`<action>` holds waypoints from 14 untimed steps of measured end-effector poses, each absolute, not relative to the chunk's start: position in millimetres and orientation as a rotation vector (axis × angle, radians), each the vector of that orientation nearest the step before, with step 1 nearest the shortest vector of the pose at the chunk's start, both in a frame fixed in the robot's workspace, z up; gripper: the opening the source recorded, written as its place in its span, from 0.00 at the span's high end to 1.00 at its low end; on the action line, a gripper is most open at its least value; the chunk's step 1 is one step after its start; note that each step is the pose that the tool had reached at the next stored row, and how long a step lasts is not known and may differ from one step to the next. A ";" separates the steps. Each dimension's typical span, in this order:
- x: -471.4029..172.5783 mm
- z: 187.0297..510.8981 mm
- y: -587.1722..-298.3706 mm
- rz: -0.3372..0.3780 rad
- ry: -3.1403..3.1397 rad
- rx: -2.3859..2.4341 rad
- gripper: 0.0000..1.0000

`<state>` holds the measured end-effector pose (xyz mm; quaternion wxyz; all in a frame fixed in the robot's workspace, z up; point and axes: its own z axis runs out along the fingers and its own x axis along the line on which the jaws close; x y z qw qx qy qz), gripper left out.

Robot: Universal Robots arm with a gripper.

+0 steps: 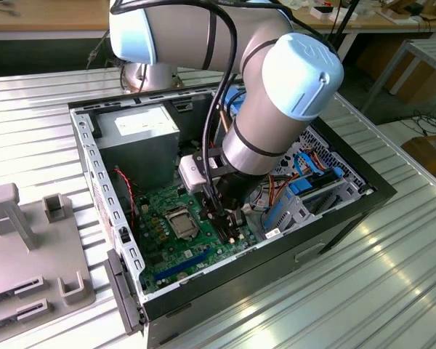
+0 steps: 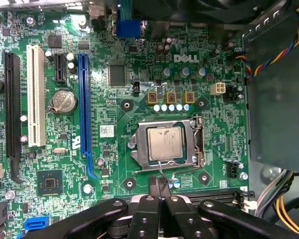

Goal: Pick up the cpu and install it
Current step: 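Install the first cpu locking lever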

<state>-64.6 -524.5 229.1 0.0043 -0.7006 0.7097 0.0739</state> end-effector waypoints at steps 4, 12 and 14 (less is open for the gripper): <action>-64.6 232.7 -522.4 0.234 2.225 -2.196 0.89; -63.5 232.8 -512.8 0.236 2.225 -2.196 0.89; -62.9 232.8 -509.1 0.236 2.225 -2.196 0.89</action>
